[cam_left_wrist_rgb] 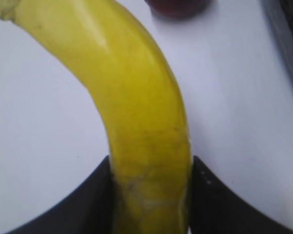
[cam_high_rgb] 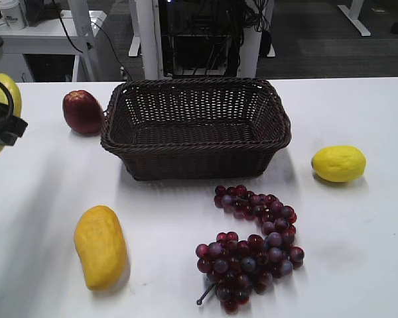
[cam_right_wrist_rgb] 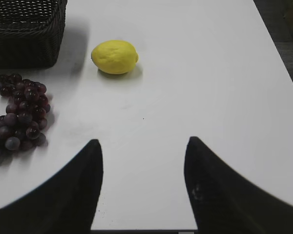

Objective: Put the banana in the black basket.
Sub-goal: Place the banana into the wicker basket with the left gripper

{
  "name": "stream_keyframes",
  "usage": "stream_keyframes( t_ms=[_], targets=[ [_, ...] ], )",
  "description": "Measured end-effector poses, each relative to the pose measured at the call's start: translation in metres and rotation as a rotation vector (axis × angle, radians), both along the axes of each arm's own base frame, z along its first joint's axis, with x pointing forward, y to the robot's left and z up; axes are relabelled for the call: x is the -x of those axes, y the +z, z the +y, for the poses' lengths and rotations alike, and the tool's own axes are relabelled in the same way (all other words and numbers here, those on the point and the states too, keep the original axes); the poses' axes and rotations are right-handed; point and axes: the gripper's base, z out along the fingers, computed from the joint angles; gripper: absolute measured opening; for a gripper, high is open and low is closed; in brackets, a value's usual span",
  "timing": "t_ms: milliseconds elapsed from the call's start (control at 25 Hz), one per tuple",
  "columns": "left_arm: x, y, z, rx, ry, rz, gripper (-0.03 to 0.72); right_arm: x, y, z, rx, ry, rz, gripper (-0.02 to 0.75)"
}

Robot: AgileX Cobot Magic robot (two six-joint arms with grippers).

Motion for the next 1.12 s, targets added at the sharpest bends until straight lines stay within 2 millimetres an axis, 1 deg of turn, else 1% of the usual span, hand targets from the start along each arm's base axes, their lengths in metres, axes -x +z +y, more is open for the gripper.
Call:
stream_keyframes(
  t_ms=[40, 160, 280, 360, 440, 480, 640, 760, 880, 1000, 1120],
  targets=[
    [-0.003, 0.007, -0.001, -0.007, -0.012, -0.011, 0.412, 0.000, 0.000, 0.000, 0.000, 0.000, 0.000, 0.440],
    [-0.017, 0.037, -0.005, -0.015, -0.072, -0.079, 0.412, 0.000, 0.000, 0.000, 0.000, 0.000, 0.000, 0.440],
    [-0.025, 0.066, -0.010, 0.012, -0.111, -0.114, 0.412, 0.000, 0.000, 0.000, 0.000, 0.000, 0.000, 0.440],
    [-0.031, 0.079, -0.016, 0.045, -0.130, -0.097, 0.412, 0.000, 0.000, 0.000, 0.000, 0.000, 0.000, 0.440],
    [-0.040, 0.087, -0.022, 0.083, -0.153, -0.050, 0.412, 0.000, 0.000, 0.000, 0.000, 0.000, 0.000, 0.440],
    [-0.043, 0.087, -0.026, 0.110, -0.163, 0.000, 0.412, 0.000, 0.000, 0.000, 0.000, 0.000, 0.000, 0.440],
    [-0.057, 0.099, -0.046, 0.263, -0.196, 0.141, 0.412, 0.000, 0.000, 0.000, 0.000, 0.000, 0.000, 0.440],
    [-0.070, 0.107, -0.062, 0.354, -0.232, 0.178, 0.412, 0.000, 0.000, 0.000, 0.000, 0.000, 0.000, 0.440],
    [-0.078, 0.114, -0.085, 0.376, -0.291, 0.161, 0.411, 0.000, 0.000, 0.000, 0.000, 0.000, 0.000, 0.440],
    [-0.082, 0.112, -0.111, 0.380, -0.352, 0.163, 0.411, 0.000, 0.000, 0.000, 0.000, 0.000, 0.000, 0.440],
    [-0.083, 0.103, -0.136, 0.373, -0.403, 0.180, 0.411, 0.000, 0.000, 0.000, 0.000, 0.000, 0.000, 0.440]
  ],
)
